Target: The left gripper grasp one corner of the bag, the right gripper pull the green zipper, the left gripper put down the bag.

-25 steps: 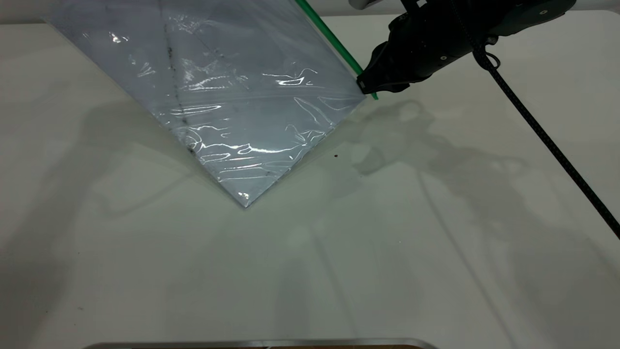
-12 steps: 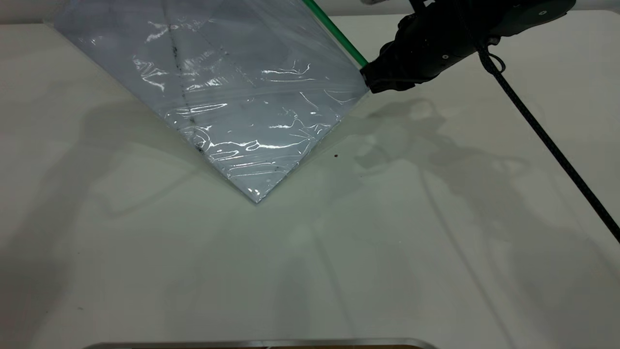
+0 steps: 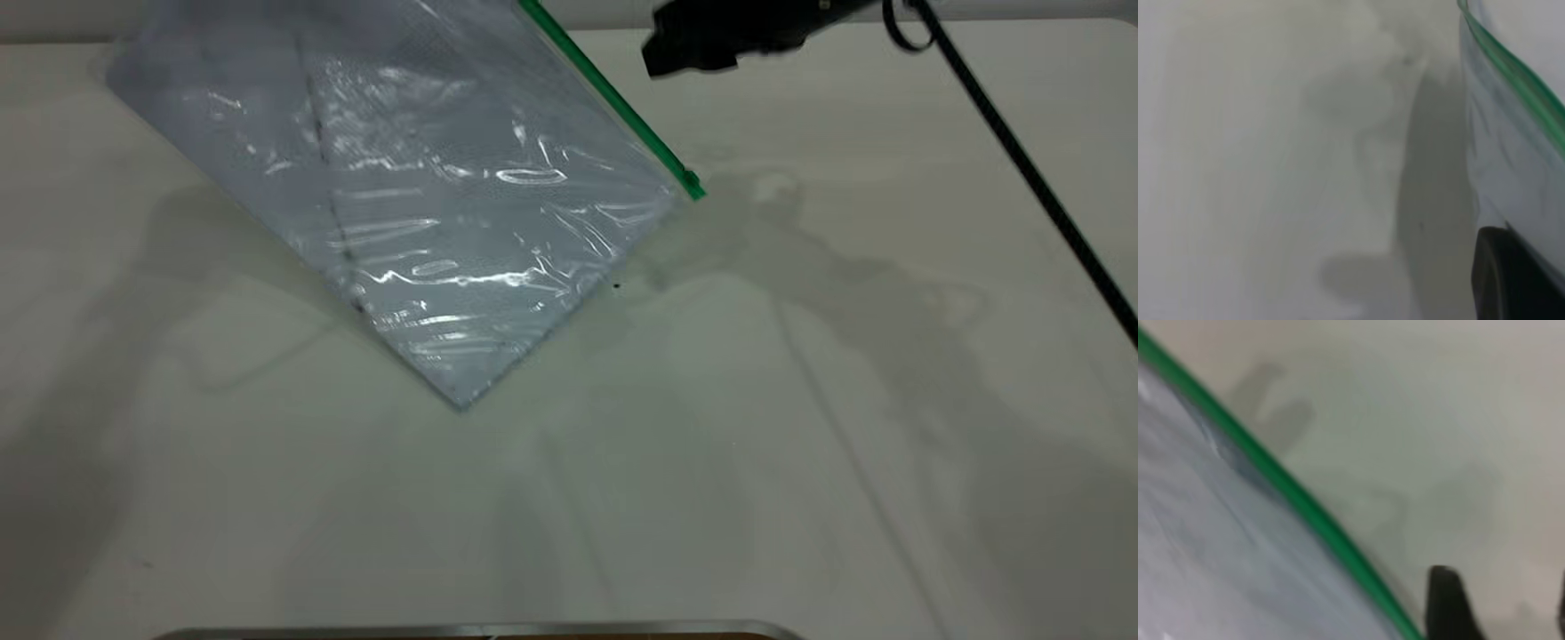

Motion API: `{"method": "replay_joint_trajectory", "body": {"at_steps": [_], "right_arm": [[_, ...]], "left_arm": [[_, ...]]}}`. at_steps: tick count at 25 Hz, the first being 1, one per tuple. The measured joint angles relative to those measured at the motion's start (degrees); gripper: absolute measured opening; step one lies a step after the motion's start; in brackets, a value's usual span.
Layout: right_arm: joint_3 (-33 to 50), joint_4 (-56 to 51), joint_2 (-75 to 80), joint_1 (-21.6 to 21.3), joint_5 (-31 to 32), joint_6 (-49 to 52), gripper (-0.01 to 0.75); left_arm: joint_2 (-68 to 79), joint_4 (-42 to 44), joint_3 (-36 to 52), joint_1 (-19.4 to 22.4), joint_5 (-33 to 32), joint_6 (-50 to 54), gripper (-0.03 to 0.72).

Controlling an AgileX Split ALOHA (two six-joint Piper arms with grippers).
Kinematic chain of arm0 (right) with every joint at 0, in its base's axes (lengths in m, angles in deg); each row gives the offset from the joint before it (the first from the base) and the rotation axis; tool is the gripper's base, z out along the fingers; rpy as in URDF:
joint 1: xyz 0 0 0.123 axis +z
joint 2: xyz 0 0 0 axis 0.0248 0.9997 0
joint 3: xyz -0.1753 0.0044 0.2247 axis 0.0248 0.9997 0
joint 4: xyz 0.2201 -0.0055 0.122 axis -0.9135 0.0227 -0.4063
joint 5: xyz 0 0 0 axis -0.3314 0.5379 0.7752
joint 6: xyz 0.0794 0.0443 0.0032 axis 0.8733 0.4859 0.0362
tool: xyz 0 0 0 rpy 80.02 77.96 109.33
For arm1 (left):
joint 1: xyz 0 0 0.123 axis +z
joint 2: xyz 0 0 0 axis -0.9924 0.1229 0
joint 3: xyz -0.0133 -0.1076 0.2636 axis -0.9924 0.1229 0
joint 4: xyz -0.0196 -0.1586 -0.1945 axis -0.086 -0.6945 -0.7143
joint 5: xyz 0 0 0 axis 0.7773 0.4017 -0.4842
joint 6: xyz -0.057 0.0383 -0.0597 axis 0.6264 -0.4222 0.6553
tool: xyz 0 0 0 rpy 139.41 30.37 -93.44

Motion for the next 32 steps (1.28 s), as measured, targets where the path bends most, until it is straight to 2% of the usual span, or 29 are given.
{"method": "replay_joint_trajectory", "body": {"at_steps": [3, 5, 12, 16, 18, 22, 26, 30, 32], "right_arm": [[0.0, 2.12, -3.58, 0.0, 3.42, 2.58, 0.597], [0.0, 5.01, -6.66, 0.0, 7.7, 6.85, 0.614], [0.0, 23.87, -17.07, 0.0, 22.41, 29.24, 0.528], [0.05, 28.89, -23.68, 0.0, 29.19, 35.36, 0.486], [0.05, 29.8, -27.58, 0.0, 31.82, 36.81, 0.476], [0.05, 31.74, -35.89, 0.0, 36.27, 40.07, 0.47], [0.05, 40.28, -44.82, 0.0, 42.16, 45.65, 0.47], [0.05, 53.86, -52.95, 0.0, 51.04, 54.09, 0.47], [0.05, 61.12, -56.42, 0.0, 52.83, 60.49, 0.47]], "left_arm": [[2.39, -2.87, 0.18, 0.0, 0.05, 1.67, 0.052], [4.21, -4.71, 0.36, 0.0, 0.24, 4.31, 0.052], [10.61, -10.79, 0.53, 0.0, 5.91, 20.71, 0.054], [12.75, -12.41, 0.53, 0.0, 6.7, 28.4, 0.086], [12.91, -12.63, 0.53, 0.0, 6.94, 29.58, 0.136], [12.39, -13.48, 0.53, 0.01, 6.62, 30.32, 0.294], [9.43, -13.53, 0.53, 0.22, 0.59, 30.83, 0.433], [2.12, -13.17, 0.53, 0.41, -5.65, 33.08, 0.465], [-2.51, -10.96, 0.53, 0.48, -6.97, 34.71, 0.467]]}}
